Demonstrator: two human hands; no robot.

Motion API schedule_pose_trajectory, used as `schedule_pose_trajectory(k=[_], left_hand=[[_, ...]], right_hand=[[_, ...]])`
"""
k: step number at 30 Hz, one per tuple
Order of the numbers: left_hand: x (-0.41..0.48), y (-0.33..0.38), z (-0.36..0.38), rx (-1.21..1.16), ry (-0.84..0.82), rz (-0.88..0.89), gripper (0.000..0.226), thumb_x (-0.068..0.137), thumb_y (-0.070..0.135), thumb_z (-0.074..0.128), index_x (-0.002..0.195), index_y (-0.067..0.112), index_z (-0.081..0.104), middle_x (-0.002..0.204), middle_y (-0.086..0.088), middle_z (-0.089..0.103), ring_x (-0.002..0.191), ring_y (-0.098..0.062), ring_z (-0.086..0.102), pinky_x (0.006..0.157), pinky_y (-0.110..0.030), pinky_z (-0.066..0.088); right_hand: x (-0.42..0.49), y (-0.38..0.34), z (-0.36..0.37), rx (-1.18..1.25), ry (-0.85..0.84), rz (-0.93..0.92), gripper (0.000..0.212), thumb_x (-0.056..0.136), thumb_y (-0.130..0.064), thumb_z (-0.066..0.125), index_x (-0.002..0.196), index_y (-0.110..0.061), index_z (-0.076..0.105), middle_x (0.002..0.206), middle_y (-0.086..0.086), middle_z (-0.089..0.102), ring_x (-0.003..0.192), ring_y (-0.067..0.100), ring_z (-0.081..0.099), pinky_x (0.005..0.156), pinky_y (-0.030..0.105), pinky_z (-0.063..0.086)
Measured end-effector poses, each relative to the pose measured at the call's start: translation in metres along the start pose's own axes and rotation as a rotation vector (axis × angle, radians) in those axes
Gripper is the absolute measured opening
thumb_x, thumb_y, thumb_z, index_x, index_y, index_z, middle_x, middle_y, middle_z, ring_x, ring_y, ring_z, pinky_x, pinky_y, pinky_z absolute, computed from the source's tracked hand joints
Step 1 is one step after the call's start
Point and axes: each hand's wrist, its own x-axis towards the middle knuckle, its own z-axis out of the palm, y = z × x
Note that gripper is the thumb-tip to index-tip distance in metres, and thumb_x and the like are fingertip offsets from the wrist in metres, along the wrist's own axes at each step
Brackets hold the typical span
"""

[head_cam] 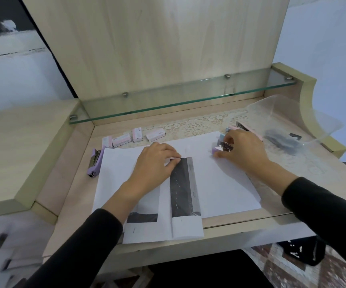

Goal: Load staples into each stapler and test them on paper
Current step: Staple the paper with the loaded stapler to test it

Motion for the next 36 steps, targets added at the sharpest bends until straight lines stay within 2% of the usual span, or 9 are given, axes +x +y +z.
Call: schedule_pose_trajectory(k=[3, 5, 10, 16, 20, 26, 31, 33, 36], left_hand=[[-0.015, 0.010, -0.004, -0.025, -0.132, 0.033, 0.029, 0.090, 0.036, 0.054, 0.115, 0.027, 0.064, 0.122, 0.008, 0.059, 0.111, -0.013, 0.048, 0.097, -0.027, 0.033], [-0.023, 0.014, -0.002, 0.023, -0.259, 0.051, 0.041, 0.090, 0.047, 0.046, 0.129, 0.033, 0.050, 0.138, 0.009, 0.045, 0.125, -0.011, 0.036, 0.102, -0.023, 0.023], [-0.031, 0.016, 0.009, 0.202, -0.351, 0.060, 0.055, 0.089, 0.060, 0.027, 0.141, 0.040, 0.025, 0.152, 0.008, 0.021, 0.138, -0.014, 0.016, 0.113, -0.032, 0.011], [-0.030, 0.014, 0.015, 0.053, -0.290, 0.019, 0.055, 0.085, 0.058, 0.044, 0.135, 0.035, 0.039, 0.150, 0.006, 0.026, 0.138, -0.010, 0.017, 0.111, -0.024, 0.010], [-0.032, 0.011, 0.016, -0.095, -0.205, -0.036, 0.052, 0.080, 0.054, 0.057, 0.126, 0.030, 0.053, 0.144, 0.006, 0.037, 0.134, -0.007, 0.025, 0.108, -0.020, 0.016], [-0.033, 0.009, 0.016, -0.006, -0.137, 0.006, 0.062, 0.075, 0.071, 0.040, 0.119, 0.031, 0.060, 0.132, 0.007, 0.052, 0.119, -0.011, 0.040, 0.102, -0.026, 0.028], [-0.029, 0.007, 0.006, -0.216, -0.134, -0.079, 0.035, 0.090, 0.039, 0.053, 0.120, 0.024, 0.060, 0.130, 0.006, 0.054, 0.120, -0.008, 0.044, 0.102, -0.021, 0.029], [-0.028, 0.000, -0.004, -0.314, -0.049, -0.149, 0.027, 0.090, 0.030, 0.055, 0.114, 0.021, 0.064, 0.120, 0.005, 0.061, 0.113, -0.008, 0.050, 0.101, -0.022, 0.034], [-0.031, -0.027, -0.018, -0.293, 0.139, -0.278, 0.019, 0.089, 0.018, 0.057, 0.105, 0.015, 0.069, 0.107, 0.005, 0.065, 0.103, -0.008, 0.054, 0.096, -0.019, 0.036]], right_hand=[[-0.005, -0.005, -0.006, 0.062, 0.053, -0.039, 0.042, 0.072, -0.046, 0.070, 0.092, -0.010, 0.063, 0.087, 0.002, 0.056, 0.083, 0.018, 0.050, 0.067, 0.026, 0.034], [-0.010, -0.011, -0.007, 0.099, 0.067, -0.130, 0.034, 0.077, -0.038, 0.068, 0.095, -0.009, 0.066, 0.090, 0.005, 0.062, 0.082, 0.017, 0.051, 0.068, 0.028, 0.038], [-0.025, -0.027, 0.000, 0.114, -0.080, -0.313, 0.022, 0.084, -0.024, 0.062, 0.103, -0.013, 0.067, 0.107, 0.001, 0.066, 0.095, 0.022, 0.059, 0.078, 0.032, 0.045], [-0.029, -0.031, 0.011, 0.087, -0.240, -0.334, 0.045, 0.086, -0.038, 0.057, 0.126, -0.018, 0.053, 0.136, -0.003, 0.050, 0.125, 0.015, 0.044, 0.104, 0.024, 0.029], [-0.030, -0.025, 0.015, 0.072, -0.262, -0.306, 0.050, 0.086, -0.044, 0.054, 0.129, -0.018, 0.050, 0.141, -0.003, 0.044, 0.133, 0.014, 0.034, 0.113, 0.026, 0.014], [-0.027, -0.019, 0.012, 0.119, -0.248, -0.212, 0.045, 0.085, -0.045, 0.055, 0.123, -0.021, 0.056, 0.137, -0.004, 0.049, 0.132, 0.015, 0.036, 0.108, 0.032, 0.031], [-0.029, -0.028, 0.009, 0.157, -0.265, -0.298, 0.057, 0.080, -0.053, 0.057, 0.131, -0.028, 0.047, 0.144, -0.010, 0.039, 0.134, 0.010, 0.032, 0.114, 0.032, 0.018], [-0.030, -0.029, 0.013, 0.147, -0.294, -0.331, 0.060, 0.079, -0.056, 0.057, 0.132, -0.033, 0.044, 0.147, -0.013, 0.033, 0.137, 0.011, 0.027, 0.115, 0.035, 0.012], [-0.031, -0.027, 0.021, 0.160, -0.330, -0.303, 0.064, 0.075, -0.066, 0.053, 0.131, -0.036, 0.044, 0.145, -0.016, 0.035, 0.138, 0.010, 0.025, 0.113, 0.033, 0.016]])
